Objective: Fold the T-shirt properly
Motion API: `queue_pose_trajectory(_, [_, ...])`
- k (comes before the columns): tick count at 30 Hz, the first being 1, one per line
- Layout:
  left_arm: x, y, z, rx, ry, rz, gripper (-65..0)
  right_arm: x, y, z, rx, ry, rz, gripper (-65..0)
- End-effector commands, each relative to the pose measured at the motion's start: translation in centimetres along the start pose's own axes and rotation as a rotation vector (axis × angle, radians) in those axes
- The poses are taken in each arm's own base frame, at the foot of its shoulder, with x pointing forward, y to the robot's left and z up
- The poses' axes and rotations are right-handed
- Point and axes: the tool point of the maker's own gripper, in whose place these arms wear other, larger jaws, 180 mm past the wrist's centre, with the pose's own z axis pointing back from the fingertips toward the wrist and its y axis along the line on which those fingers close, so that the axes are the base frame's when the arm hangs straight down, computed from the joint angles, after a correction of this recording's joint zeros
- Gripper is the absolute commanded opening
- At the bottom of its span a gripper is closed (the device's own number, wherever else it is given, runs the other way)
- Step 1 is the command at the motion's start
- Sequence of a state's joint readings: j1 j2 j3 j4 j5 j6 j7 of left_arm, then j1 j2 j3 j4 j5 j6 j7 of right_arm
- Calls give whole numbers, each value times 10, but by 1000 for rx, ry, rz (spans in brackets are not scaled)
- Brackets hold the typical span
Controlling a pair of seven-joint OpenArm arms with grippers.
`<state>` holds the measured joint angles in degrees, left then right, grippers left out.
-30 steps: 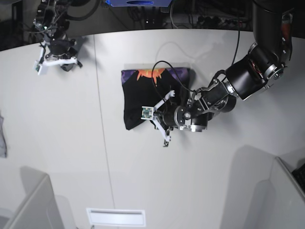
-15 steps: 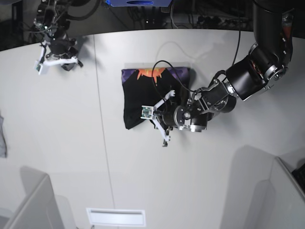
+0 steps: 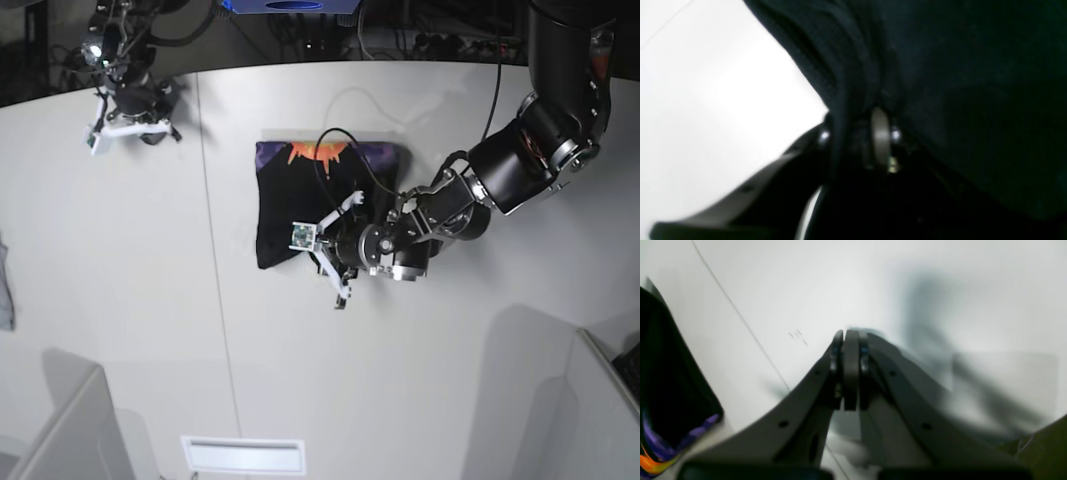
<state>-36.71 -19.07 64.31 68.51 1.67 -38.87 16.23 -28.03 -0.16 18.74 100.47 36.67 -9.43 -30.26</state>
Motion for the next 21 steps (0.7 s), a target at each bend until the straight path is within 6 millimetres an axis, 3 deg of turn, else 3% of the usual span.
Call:
queue_pose_trajectory(1, [-3, 6, 4, -1, 24, -22, -410, 3, 0, 0, 2, -8, 6, -650])
queue_pose_trajectory(4, [2, 13, 7, 13, 15, -34, -301, 3, -1, 0, 1, -7, 5, -650])
queue_pose_trajectory(7, [11, 16, 10, 22, -5, -52, -253, 3, 0, 0, 2, -8, 6, -650])
queue_pose_trajectory(10, [19, 21, 13, 34, -21, -64, -252, 3, 0, 0, 3, -9, 6, -650])
queue_pose_trajectory(17, [27, 75, 46, 208, -64, 30, -247, 14, 8, 6, 21, -41, 17, -650])
queue_pose_trajectory(21, [52, 96, 64, 285, -102, 26, -247, 28, 20, 15, 51, -87, 32, -650])
